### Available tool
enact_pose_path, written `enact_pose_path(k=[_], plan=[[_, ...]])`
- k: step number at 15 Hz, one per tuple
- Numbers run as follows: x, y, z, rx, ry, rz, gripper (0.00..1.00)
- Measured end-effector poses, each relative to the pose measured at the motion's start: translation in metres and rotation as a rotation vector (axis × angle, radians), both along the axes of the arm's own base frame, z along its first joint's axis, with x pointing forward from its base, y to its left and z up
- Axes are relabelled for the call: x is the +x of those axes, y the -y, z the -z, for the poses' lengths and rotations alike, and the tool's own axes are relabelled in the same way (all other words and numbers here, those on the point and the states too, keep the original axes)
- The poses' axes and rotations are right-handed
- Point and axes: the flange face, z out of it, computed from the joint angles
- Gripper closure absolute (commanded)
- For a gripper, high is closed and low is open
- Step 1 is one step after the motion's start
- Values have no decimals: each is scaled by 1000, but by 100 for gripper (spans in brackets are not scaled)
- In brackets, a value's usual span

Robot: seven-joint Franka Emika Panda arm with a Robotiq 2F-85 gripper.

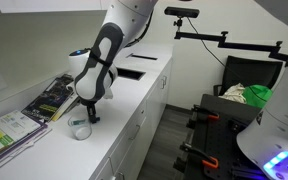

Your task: Pick the marker and put it in the cup

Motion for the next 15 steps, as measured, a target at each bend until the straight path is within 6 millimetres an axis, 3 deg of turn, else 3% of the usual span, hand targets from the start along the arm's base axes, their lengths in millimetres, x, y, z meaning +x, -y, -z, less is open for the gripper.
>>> enact_pose_path(k=[3,6,11,15], plan=[[3,-1,-4,14,3,2,100],[7,17,-11,78,10,8,95],[-5,83,-38,196,48,-8,95],[-18,91,-79,382,130,-89,95]])
